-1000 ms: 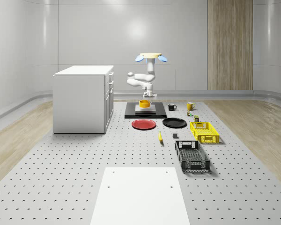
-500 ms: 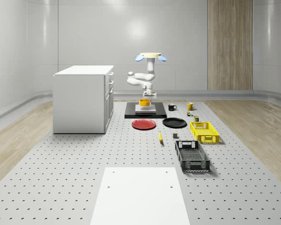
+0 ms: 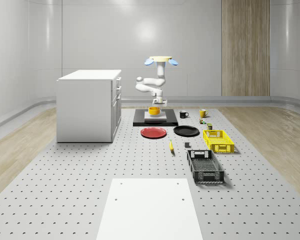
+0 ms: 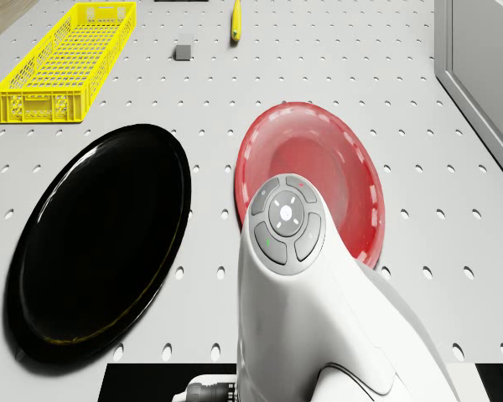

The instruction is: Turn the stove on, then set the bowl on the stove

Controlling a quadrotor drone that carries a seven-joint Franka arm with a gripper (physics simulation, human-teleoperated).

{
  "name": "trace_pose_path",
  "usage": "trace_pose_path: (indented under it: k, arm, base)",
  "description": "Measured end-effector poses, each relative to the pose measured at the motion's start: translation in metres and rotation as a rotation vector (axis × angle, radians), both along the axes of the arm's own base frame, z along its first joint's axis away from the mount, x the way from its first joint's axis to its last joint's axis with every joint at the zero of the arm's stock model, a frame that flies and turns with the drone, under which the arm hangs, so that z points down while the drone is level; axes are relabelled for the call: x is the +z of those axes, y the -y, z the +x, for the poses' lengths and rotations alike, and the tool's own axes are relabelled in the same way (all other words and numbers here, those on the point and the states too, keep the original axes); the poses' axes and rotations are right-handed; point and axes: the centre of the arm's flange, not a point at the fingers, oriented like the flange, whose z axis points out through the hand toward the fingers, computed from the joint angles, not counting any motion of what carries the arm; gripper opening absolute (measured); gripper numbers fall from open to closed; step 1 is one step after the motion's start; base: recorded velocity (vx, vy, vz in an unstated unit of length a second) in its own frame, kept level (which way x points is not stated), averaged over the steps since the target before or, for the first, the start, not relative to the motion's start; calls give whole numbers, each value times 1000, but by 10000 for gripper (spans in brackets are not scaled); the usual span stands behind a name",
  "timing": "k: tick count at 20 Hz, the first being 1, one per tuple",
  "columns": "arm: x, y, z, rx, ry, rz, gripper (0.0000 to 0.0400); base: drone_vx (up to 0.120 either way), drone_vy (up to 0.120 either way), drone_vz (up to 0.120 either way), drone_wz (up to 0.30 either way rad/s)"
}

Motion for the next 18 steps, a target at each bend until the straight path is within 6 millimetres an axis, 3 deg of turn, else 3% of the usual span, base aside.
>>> trace_pose_path:
  k: [16,17,18]
  arm:
    - [15,0,-4,0,0,0,100]
    - [15,0,-4,0,0,0,124]
    - [16,0,-4,0,0,0,185]
  base:
    - [0,0,0,0]
    - [0,0,0,0]
    - [0,0,0,0]
